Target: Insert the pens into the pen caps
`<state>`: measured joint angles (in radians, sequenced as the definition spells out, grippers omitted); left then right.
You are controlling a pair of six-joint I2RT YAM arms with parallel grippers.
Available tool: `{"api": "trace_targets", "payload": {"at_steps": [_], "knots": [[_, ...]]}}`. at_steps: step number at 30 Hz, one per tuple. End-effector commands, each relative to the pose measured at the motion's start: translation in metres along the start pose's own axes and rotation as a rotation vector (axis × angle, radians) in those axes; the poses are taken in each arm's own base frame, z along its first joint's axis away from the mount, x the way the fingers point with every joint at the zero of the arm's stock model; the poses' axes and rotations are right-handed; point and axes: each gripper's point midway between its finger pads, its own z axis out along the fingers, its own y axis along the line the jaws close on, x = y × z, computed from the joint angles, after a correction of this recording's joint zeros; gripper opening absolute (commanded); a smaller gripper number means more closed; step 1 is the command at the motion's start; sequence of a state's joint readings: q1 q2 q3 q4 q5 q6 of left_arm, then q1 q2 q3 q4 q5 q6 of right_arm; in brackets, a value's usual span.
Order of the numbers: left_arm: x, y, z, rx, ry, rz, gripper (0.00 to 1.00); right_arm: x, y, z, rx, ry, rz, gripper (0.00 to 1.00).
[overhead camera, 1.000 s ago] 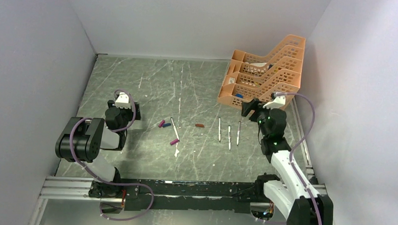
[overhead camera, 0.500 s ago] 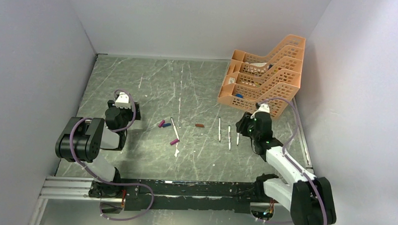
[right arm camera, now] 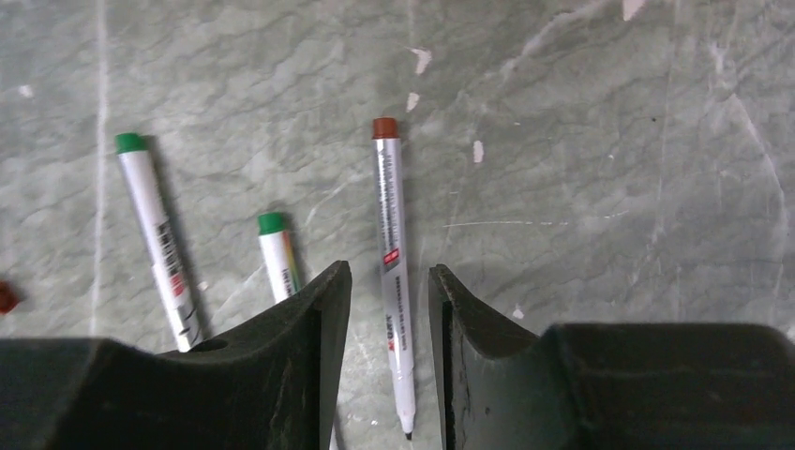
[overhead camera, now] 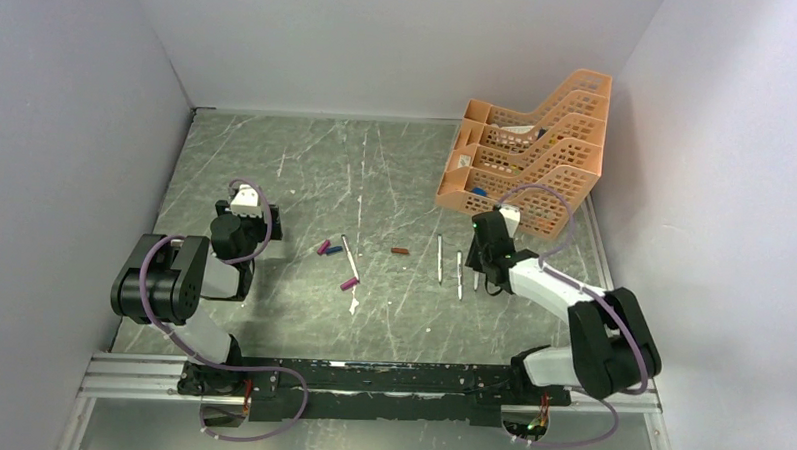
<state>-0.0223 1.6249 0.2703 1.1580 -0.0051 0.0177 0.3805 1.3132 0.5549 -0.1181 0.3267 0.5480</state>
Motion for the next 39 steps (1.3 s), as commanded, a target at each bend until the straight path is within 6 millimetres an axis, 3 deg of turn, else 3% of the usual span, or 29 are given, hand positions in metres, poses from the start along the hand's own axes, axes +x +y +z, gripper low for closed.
{"api": "trace_targets", "payload": {"at_steps": [1,6,12,15,22,25,28,31,36,39], "knots": [[-0.007,0.004,0.004,-0.014,-0.022,-0.007,0.96,0.007,-0.013,0.008,0.111,0.036,0.005,0.36],[-0.008,0.003,0.005,-0.013,-0.023,-0.007,0.96,0.019,-0.011,0.015,0.117,0.076,-0.02,0.33],[-0.008,0.004,0.004,-0.014,-0.024,-0.007,0.96,0.019,-0.008,0.011,0.111,0.071,-0.032,0.0],[-0.01,0.004,0.004,-0.018,-0.027,-0.007,0.96,0.005,0.001,-0.001,0.082,0.021,-0.061,0.0],[-0.06,0.006,-0.019,-0.095,-0.105,-0.008,0.96,-0.04,0.028,-0.043,-0.021,-0.136,-0.097,0.0],[-0.089,-0.022,-0.023,-0.003,-0.137,-0.088,0.96,-0.054,0.044,-0.062,-0.124,-0.191,-0.082,0.0],[-0.118,-0.067,-0.019,0.191,-0.076,-0.244,0.96,-0.065,0.06,-0.079,-0.243,-0.238,-0.064,0.0],[-0.139,-0.113,-0.028,0.391,0.022,-0.443,0.96,-0.071,0.083,-0.1,-0.401,-0.27,-0.084,0.0],[-0.156,-0.196,-0.06,0.798,0.11,-0.484,0.96,-0.068,0.129,-0.155,-0.783,-0.321,-0.235,0.0],[-0.173,-0.237,-0.098,1.146,0.065,-0.54,0.96,-0.059,0.145,-0.185,-0.964,-0.33,-0.308,0.0]]}}
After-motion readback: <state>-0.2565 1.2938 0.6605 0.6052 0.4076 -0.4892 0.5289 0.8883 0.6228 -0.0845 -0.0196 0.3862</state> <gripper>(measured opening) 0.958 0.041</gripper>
